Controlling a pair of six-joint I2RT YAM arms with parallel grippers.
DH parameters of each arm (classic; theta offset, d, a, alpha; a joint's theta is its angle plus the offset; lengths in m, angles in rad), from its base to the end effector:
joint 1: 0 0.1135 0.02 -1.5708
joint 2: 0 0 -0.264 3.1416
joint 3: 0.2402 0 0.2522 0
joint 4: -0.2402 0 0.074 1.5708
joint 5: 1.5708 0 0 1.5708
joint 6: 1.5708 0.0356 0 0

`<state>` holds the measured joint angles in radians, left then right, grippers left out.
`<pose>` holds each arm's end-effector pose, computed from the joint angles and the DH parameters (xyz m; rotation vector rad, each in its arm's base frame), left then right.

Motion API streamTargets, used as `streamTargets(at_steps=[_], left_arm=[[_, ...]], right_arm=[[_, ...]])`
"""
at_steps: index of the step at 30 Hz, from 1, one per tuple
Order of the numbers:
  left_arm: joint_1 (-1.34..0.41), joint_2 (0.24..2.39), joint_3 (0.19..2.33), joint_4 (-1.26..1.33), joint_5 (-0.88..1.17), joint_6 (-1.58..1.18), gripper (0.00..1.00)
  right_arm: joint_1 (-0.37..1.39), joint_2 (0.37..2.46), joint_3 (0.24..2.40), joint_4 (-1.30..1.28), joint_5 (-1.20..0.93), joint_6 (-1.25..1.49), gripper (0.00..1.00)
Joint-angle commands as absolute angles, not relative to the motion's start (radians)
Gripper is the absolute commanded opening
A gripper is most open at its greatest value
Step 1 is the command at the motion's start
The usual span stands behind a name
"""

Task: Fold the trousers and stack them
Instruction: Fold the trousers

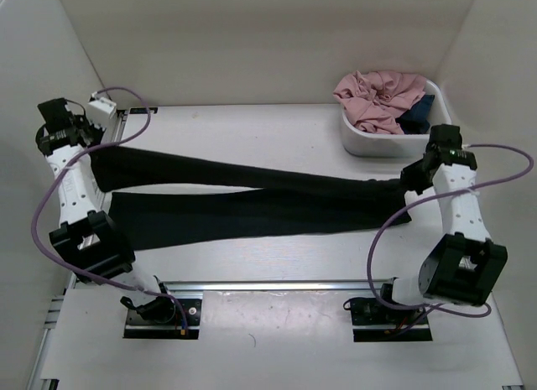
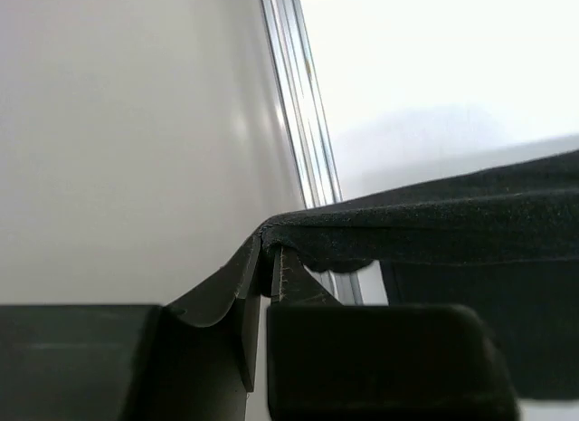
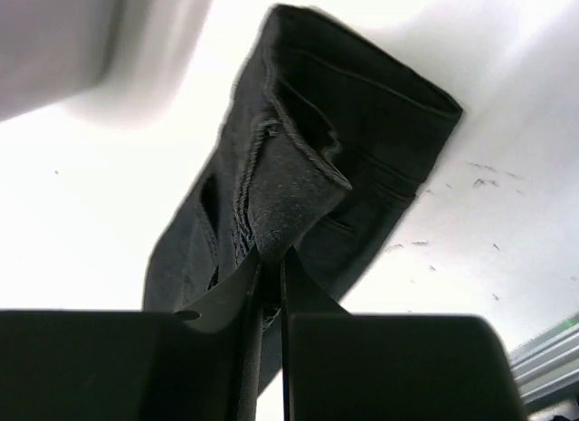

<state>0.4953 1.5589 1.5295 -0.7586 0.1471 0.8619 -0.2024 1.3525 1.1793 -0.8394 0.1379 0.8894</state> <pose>0.3021 0.1572 0.3528 0.5094 2.3473 0.4842 0.2658 -0.0595 0.2954 1.3778 2.1700 0.0809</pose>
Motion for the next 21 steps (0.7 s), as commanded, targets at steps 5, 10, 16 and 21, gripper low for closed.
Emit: streamTargets(at_steps=[5,10,16,21], left_arm=[[0.419,1.605,1.632,-0.657,0.056,0.824,0.14],[0.442,1.404,1.225,-0.657,-0.031,0.980,0.14],[0.485,1.191,0.884,-0.657,-0.115,1.166,0.14],[0.494,1.155,0.759,-0.657,-0.161,1.200,0.14]], right_arm=[[-0.227,1.520,1.350,-0.893,0.118,0.793,0.00],[-0.270,1.510,1.260,-0.867,0.094,0.793,0.00],[-0.328,1.540,1.213,-0.822,0.083,0.749,0.00],[-0.347,1.612,1.171,-0.822,0.072,0.712,0.00]])
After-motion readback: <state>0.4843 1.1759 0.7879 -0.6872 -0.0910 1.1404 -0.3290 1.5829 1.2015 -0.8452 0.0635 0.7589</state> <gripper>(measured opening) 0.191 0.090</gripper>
